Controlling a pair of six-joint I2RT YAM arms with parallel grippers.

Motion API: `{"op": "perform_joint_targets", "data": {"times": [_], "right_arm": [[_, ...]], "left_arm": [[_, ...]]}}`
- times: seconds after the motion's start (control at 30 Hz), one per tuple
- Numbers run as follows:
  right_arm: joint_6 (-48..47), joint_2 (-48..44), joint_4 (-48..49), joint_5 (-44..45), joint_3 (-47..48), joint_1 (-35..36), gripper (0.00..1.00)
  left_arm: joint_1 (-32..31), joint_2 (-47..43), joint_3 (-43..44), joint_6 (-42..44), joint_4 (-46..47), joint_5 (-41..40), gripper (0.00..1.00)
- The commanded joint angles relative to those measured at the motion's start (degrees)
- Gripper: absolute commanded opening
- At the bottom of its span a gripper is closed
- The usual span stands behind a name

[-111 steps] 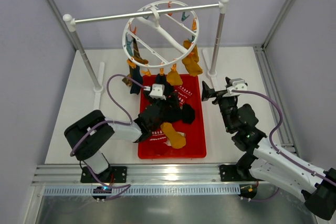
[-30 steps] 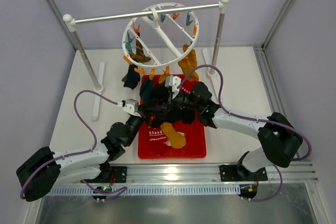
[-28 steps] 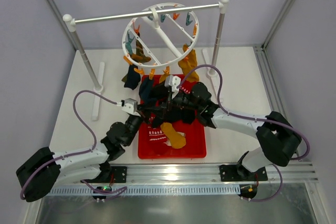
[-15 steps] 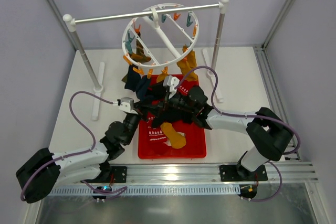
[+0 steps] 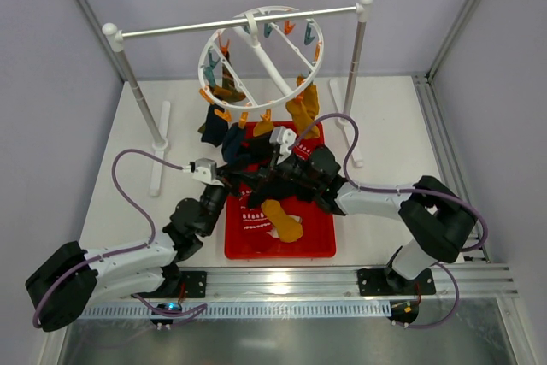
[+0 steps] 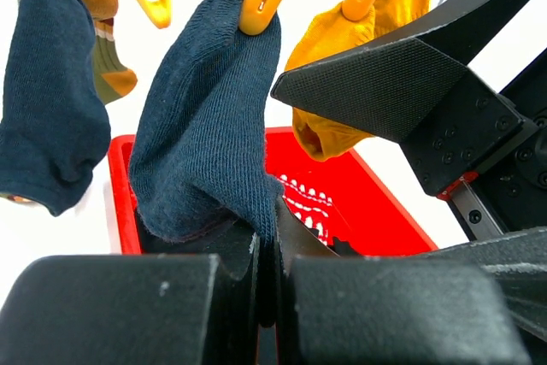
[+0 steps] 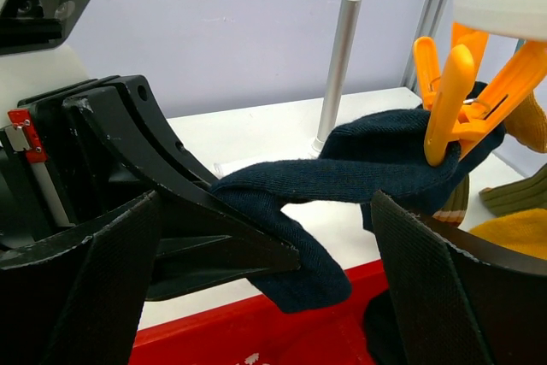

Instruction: Remove the socks clipped to the hanger

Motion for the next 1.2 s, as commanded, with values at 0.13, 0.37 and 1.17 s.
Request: {"op": "perform_joint_targets", "data": {"times": [0.13, 0.37, 1.17], "right_arm": [[2.99, -5.24, 18.08, 17.73, -0.19, -6.12, 1.00], [8.62, -6.48, 19.22, 13.16, -0.37, -9.19, 1.00], [5.30, -25.19, 7.04, 10.17, -14.00, 0.90, 1.00]], "left_arm": [[-2.92, 0.83, -0.96, 2.04, -2.55, 6.67, 0.00], [-2.92, 1.45, -0.52, 2.56, -2.37, 7.55, 0.00], [-2.92, 1.80, -0.43, 1.69, -1.93, 7.64, 0.00]]}}
